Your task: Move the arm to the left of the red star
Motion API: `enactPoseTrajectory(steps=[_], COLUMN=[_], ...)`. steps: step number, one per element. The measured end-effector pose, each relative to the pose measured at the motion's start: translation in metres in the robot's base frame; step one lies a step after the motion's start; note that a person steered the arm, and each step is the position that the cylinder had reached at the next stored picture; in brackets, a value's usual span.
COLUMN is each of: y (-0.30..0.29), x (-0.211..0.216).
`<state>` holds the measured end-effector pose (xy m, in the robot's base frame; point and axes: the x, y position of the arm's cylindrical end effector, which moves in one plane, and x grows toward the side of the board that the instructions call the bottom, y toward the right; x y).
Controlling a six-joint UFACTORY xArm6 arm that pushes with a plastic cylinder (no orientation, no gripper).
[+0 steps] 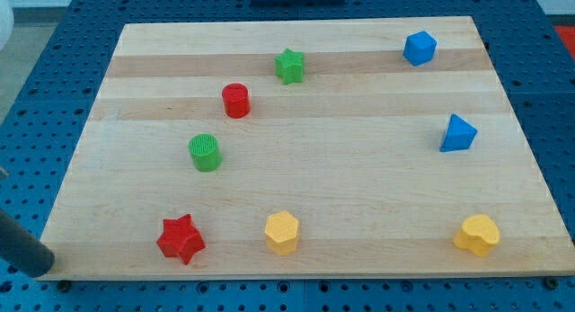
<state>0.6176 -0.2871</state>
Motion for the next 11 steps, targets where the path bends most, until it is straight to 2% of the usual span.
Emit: enactPoseTrajectory(steps=[5, 6, 8, 9, 11], y=[0.056, 0.096, 0.102, 0.128, 0.115], x=[0.001, 0.001, -0.003, -0.035, -0.037])
